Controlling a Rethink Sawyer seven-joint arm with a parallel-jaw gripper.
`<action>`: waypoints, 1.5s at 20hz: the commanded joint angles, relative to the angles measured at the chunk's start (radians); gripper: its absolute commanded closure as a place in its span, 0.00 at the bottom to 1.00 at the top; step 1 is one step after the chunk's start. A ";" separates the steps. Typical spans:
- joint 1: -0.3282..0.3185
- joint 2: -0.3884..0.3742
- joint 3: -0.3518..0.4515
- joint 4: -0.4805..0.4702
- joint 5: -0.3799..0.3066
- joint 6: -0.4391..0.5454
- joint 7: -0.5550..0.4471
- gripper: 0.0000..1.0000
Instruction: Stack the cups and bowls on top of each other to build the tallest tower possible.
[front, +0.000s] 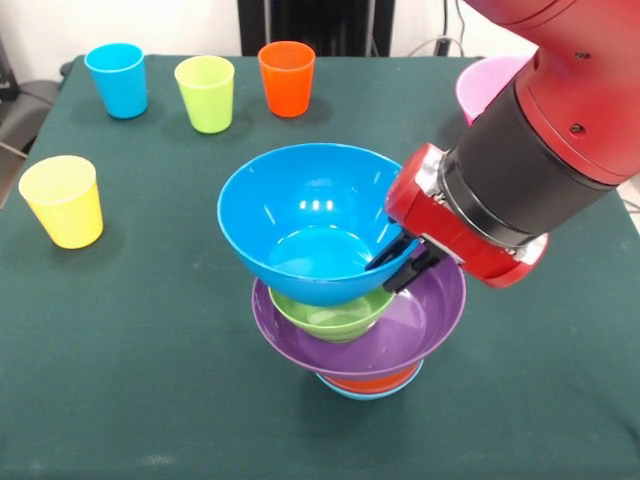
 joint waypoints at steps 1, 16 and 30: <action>0.030 0.005 -0.019 0.056 0.005 -0.063 0.073 1.00; 0.020 0.047 0.014 0.011 -0.023 -0.110 0.027 1.00; 0.024 0.046 0.006 0.013 -0.017 -0.116 0.032 0.00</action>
